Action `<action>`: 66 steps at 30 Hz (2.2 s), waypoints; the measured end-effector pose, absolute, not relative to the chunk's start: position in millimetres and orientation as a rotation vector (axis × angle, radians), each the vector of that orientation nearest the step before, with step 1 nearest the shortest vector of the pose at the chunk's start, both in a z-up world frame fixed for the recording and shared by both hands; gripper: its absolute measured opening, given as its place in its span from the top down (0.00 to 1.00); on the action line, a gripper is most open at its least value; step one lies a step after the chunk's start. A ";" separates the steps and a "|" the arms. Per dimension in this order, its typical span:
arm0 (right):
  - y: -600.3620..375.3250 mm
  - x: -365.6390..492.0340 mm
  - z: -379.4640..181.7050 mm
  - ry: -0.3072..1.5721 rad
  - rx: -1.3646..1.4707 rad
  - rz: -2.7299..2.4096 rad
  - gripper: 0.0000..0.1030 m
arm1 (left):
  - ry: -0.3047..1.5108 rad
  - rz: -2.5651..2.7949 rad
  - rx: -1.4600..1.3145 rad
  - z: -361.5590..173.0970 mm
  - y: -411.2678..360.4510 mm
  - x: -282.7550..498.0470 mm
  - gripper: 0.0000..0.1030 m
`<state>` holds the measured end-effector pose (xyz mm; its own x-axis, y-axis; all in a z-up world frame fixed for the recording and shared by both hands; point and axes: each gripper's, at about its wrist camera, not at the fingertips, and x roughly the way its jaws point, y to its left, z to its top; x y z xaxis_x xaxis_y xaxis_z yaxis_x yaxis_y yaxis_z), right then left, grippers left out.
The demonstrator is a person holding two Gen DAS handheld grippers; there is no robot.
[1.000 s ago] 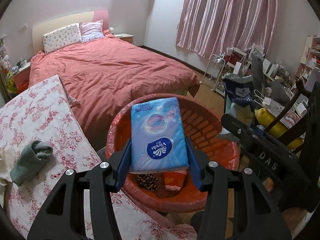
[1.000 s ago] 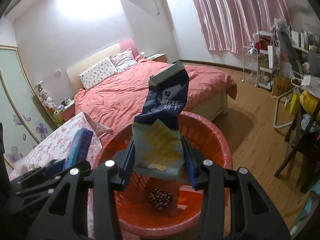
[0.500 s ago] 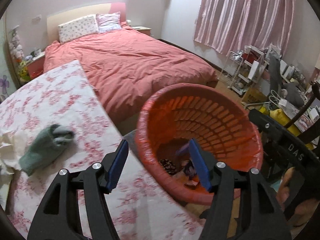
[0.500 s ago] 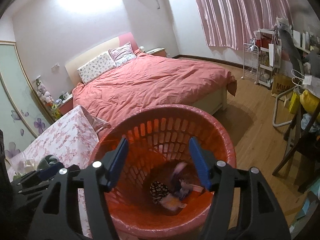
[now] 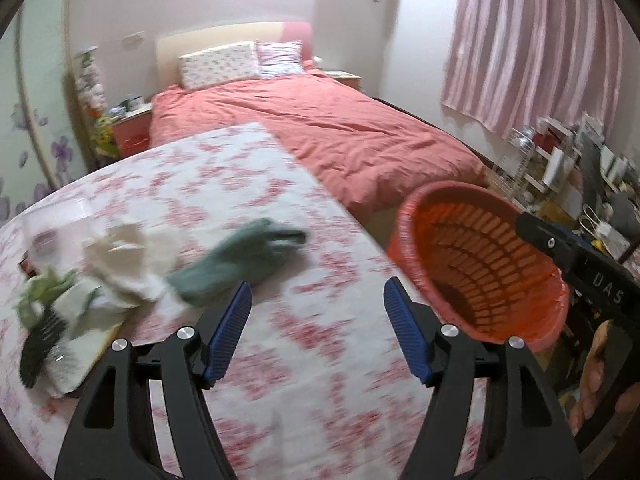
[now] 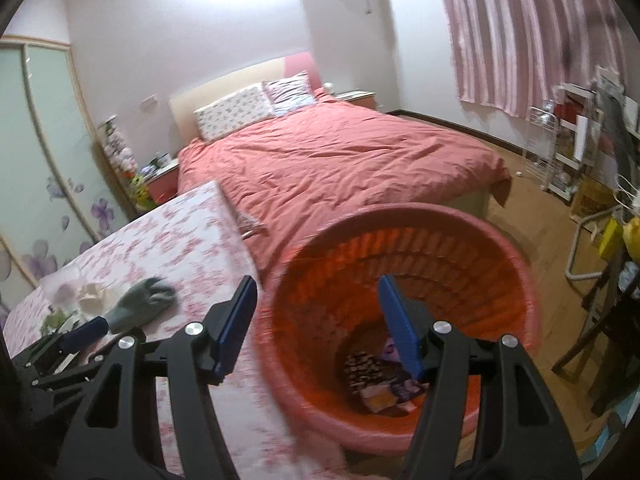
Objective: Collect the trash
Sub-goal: 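Grasp the grey-green sock with the right gripper, then grasp the light green cloth with the left gripper while the right gripper holds the sock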
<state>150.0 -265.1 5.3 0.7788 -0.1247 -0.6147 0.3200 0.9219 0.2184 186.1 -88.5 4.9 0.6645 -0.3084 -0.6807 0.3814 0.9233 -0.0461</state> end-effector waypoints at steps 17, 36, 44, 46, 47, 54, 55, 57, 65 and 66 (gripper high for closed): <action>-107.2 243.6 -19.5 0.804 0.293 -0.022 0.46 | 0.684 -0.038 -0.054 17.1 98.4 187.9 0.34; -93.2 267.0 -47.4 0.926 0.226 -0.147 0.64 | 0.735 0.013 -0.142 -2.6 153.4 194.6 0.34; -100.1 258.0 -48.6 0.909 0.215 -0.130 0.87 | 0.748 0.011 -0.135 -4.9 152.0 194.2 0.34; -96.7 255.5 -47.5 0.902 0.195 -0.122 0.92 | 0.749 0.003 -0.140 -4.4 152.2 193.7 0.34; -95.4 255.9 -47.2 0.899 0.190 -0.119 0.93 | 0.748 -0.001 -0.140 -4.2 152.1 193.2 0.34; -98.7 246.7 -43.3 0.880 0.199 -0.096 0.94 | 0.760 -0.022 -0.138 -5.3 151.4 194.6 0.34; -98.9 245.5 -43.1 0.880 0.199 -0.094 0.94 | 0.766 -0.027 -0.144 -4.8 151.7 198.3 0.34; -98.9 244.4 -43.3 0.881 0.203 -0.092 0.94 | 0.769 -0.029 -0.142 -3.1 150.4 207.9 0.34; -98.9 241.9 -42.4 0.885 0.203 -0.085 0.94 | 0.825 -0.043 -0.129 -11.0 141.6 246.8 0.34; -98.6 241.6 -42.4 0.886 0.204 -0.086 0.94 | 0.835 -0.045 -0.136 -13.6 141.2 251.4 0.34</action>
